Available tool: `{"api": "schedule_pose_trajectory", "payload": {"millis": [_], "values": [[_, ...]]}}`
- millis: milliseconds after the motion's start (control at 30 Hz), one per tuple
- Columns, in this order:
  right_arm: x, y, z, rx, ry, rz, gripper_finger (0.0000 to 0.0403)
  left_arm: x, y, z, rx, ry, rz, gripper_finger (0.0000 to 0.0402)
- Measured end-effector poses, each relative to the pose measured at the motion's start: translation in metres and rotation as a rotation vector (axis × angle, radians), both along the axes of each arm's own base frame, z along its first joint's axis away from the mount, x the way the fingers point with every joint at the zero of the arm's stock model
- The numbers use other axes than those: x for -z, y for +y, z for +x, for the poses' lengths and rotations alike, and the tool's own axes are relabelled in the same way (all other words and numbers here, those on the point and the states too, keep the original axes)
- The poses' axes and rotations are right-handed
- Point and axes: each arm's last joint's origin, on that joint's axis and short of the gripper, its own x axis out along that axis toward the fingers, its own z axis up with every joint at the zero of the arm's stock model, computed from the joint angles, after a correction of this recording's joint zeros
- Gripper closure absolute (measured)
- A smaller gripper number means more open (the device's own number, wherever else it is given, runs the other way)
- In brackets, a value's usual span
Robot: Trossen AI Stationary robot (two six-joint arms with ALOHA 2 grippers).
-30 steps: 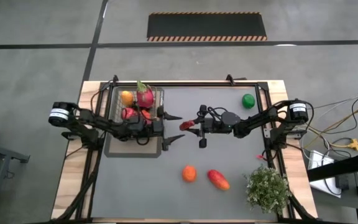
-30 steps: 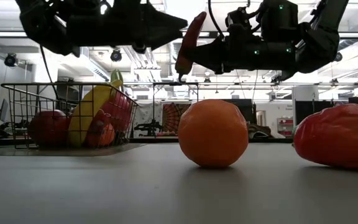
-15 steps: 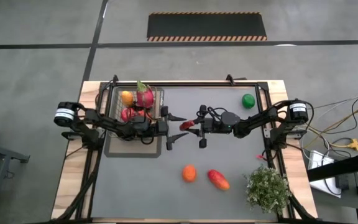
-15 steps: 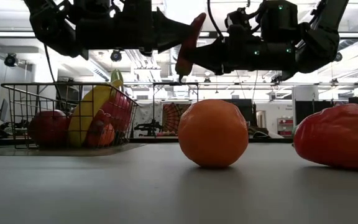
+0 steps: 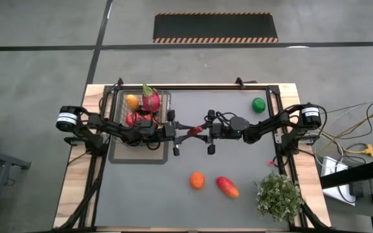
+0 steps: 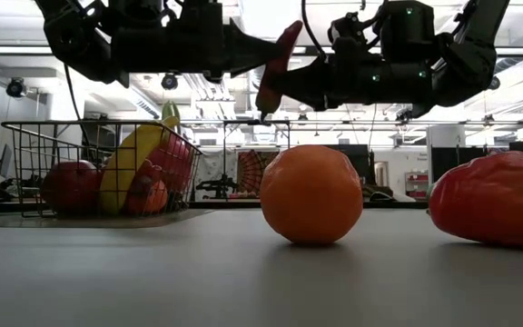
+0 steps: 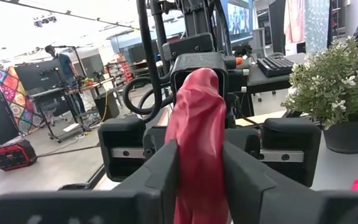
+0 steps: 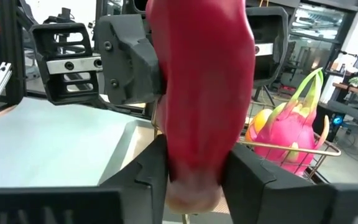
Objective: Build produce basket
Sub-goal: Put the red chili pepper into the gold wire basket
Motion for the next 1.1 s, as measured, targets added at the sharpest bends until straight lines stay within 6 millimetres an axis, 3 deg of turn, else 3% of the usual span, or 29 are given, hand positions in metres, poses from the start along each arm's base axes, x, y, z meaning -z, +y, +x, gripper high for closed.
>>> {"api": "schedule_pose_trajectory", "payload": {"millis": [267, 500, 633, 867, 1100], "values": [[-0.001, 0.000, -0.001, -0.002, 0.017, 0.052, 0.0198, -0.002, 0.000, -0.001, 0.003, 0.001, -0.002, 0.0329], [-0.014, 0.000, -0.010, 0.006, 0.096, 0.102, 0.0128, -0.017, 0.000, -0.015, 0.001, 0.085, -0.042, 0.0330], [-0.026, -0.001, -0.021, 0.075, 0.172, 0.112, 0.0111, -0.038, -0.002, -0.035, 0.003, 0.210, -0.124, 0.0330], [-0.043, 0.000, -0.045, 0.148, 0.295, 0.136, 0.0114, -0.067, -0.006, -0.090, -0.074, 0.492, -0.340, 0.0330], [-0.051, 0.001, -0.055, 0.151, 0.307, 0.161, 0.0130, -0.079, 0.002, -0.141, -0.377, 0.697, -0.450, 0.0330]]}}
